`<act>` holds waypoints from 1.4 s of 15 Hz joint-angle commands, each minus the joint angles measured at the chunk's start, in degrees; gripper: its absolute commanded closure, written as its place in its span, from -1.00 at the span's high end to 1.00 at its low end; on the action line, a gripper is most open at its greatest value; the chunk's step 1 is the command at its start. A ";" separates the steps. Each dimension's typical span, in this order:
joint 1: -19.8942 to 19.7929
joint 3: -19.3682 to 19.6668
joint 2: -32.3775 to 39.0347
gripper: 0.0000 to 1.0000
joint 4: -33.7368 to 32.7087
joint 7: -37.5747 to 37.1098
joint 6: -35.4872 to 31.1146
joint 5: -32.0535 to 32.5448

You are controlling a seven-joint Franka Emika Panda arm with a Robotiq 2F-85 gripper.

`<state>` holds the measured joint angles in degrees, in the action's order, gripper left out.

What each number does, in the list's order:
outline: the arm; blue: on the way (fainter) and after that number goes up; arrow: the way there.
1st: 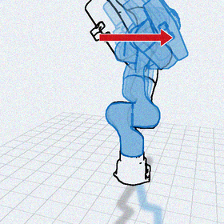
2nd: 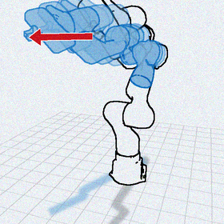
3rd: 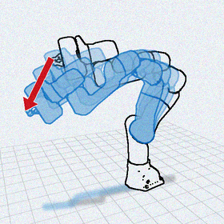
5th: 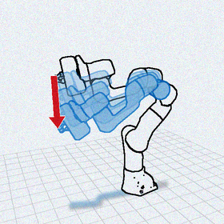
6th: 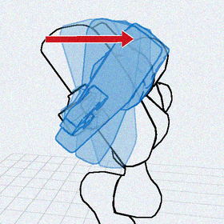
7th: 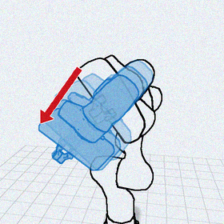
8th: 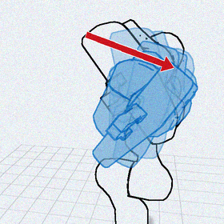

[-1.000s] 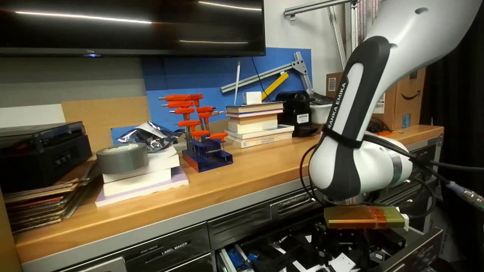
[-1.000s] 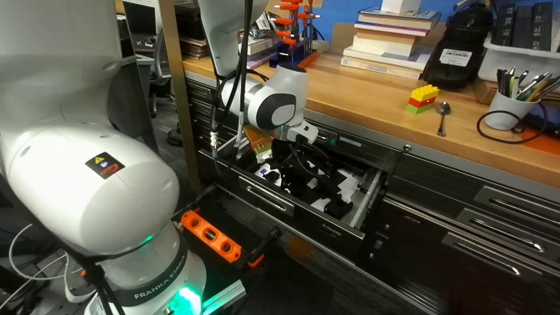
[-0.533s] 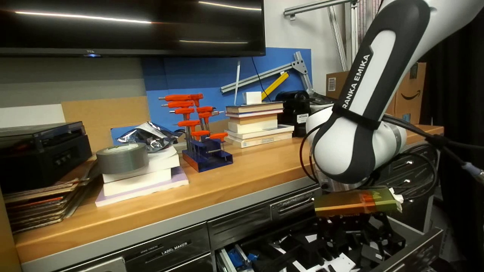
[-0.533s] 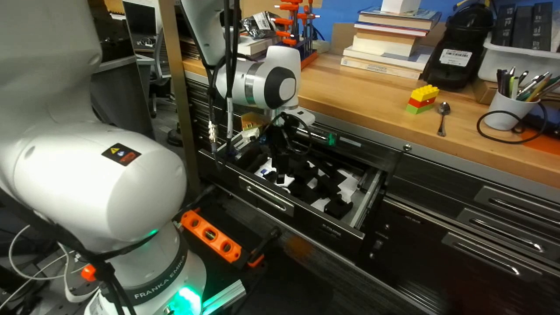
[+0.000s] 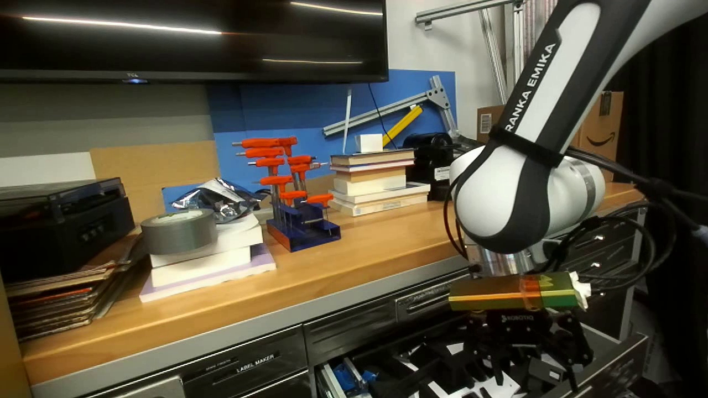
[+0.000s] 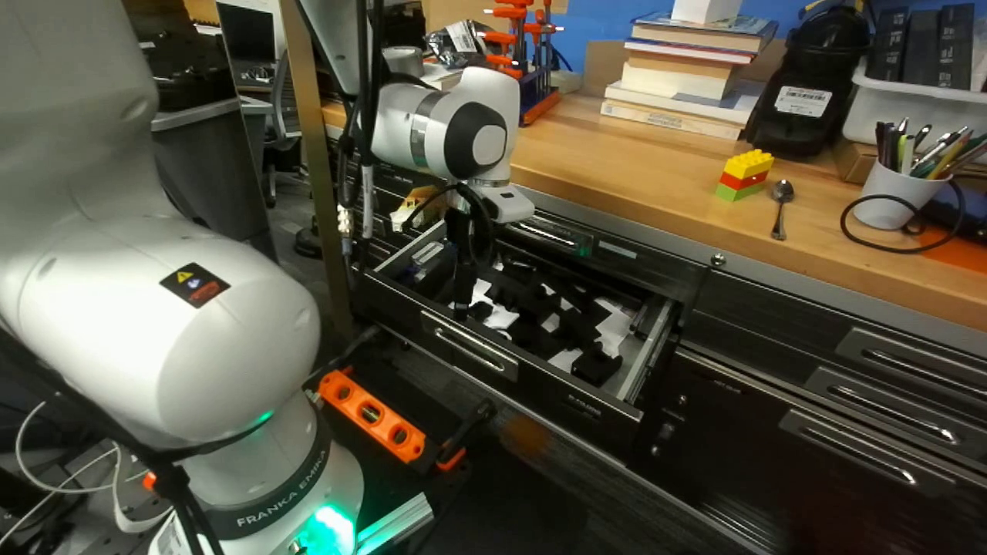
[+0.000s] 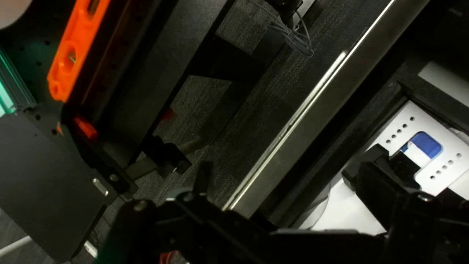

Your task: Put the black objects into the drawer then close the drawer.

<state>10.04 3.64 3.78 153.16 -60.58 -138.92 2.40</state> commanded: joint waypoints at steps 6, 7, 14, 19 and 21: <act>-3.41 -2.03 1.46 1.00 4.33 -21.18 -10.26 -0.37; -3.51 -1.86 2.45 1.00 4.36 -22.89 -13.78 -0.28; -2.38 -0.34 10.22 1.00 4.48 -27.04 -29.20 -2.97; -0.87 2.38 13.56 1.00 4.66 -25.13 -38.82 -4.75; 0.55 4.53 14.25 1.00 4.72 -22.93 -43.86 -4.64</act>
<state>7.98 4.55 16.06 157.94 -86.47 -174.87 -1.63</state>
